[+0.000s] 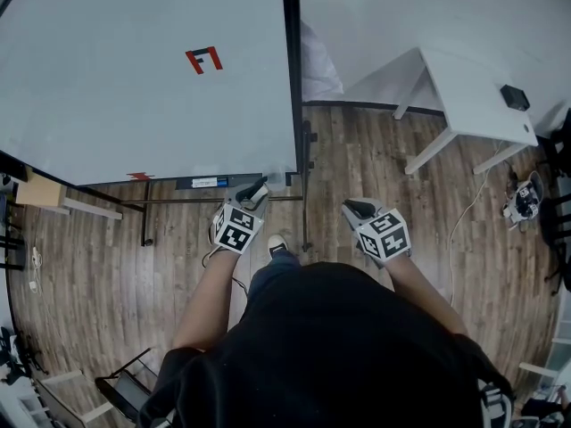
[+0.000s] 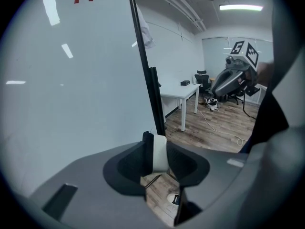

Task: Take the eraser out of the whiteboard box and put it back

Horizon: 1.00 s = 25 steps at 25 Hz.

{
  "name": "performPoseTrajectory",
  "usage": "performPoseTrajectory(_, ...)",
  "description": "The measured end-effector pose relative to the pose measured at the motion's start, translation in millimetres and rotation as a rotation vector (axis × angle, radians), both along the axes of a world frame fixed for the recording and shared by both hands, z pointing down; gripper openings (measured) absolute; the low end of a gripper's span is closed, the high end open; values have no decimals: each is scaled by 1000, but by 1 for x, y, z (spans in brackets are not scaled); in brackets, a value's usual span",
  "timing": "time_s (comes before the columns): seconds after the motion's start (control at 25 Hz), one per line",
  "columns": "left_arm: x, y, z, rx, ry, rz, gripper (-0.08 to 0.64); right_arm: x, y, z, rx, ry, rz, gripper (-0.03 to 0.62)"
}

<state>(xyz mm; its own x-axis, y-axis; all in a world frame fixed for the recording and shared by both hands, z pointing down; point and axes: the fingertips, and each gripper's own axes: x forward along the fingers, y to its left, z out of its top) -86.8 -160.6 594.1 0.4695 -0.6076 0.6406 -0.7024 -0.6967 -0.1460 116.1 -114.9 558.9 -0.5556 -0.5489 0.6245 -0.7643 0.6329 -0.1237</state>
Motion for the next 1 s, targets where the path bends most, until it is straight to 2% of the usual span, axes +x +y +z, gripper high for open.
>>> performPoseTrajectory(0.32,4,-25,-6,12,20,10,147,-3,-18,4,-9,-1,2,21)
performPoseTrajectory(0.52,11,-43,-17,0,86,13,147,-3,-32,4,-9,-5,11,21)
performPoseTrajectory(1.0,29,-65,-4,-38,99,66,147,0,-50,17,-40,-1,37,21)
